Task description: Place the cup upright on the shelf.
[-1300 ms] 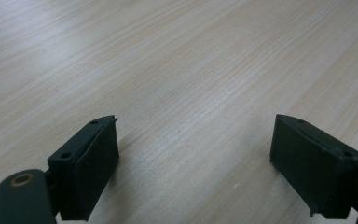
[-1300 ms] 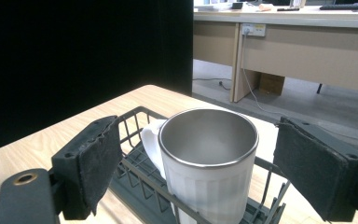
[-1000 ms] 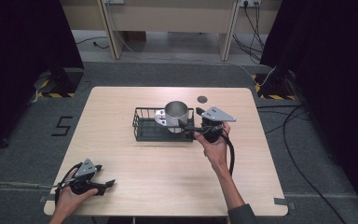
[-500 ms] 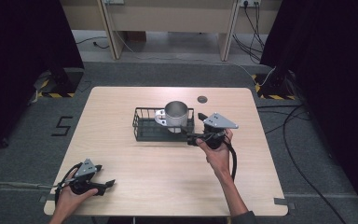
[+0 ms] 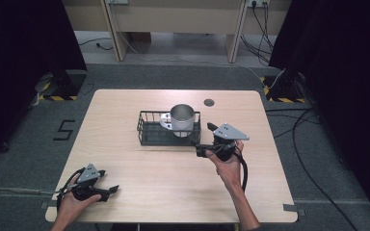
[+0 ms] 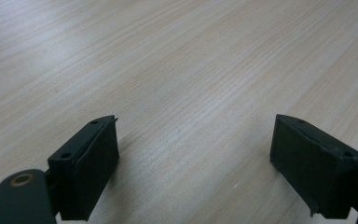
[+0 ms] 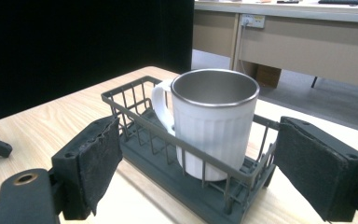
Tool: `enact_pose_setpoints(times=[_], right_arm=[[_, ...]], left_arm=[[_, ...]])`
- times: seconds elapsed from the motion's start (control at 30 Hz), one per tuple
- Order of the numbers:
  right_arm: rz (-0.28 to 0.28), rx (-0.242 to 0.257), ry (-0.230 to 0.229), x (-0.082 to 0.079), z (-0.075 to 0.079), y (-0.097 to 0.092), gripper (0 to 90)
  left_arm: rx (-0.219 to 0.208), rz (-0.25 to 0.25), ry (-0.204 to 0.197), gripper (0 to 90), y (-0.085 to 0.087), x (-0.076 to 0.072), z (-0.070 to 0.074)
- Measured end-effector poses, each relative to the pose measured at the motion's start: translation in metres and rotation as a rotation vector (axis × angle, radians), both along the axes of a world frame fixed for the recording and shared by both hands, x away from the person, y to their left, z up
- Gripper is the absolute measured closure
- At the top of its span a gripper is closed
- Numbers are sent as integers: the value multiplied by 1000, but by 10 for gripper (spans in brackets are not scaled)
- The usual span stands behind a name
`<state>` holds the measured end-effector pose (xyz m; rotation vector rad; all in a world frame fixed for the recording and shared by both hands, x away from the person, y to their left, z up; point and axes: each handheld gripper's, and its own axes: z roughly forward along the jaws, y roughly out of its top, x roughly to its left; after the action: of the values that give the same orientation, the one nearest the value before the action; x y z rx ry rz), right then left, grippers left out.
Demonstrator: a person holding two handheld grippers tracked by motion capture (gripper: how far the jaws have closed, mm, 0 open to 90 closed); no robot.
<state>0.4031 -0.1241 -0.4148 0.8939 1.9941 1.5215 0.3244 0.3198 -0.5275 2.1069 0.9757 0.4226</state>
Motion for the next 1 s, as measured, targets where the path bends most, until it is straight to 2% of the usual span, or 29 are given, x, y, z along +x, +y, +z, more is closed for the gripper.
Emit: enact_pose_setpoints(times=[0.43, 1.0], right_arm=[[0, 2, 20, -11, -15, -7, 152], [4, 2, 28, -24, -23, -11, 152]], left_arm=[[0, 0, 0, 145, 0, 0, 0], [0, 0, 0, 145, 0, 0, 0]])
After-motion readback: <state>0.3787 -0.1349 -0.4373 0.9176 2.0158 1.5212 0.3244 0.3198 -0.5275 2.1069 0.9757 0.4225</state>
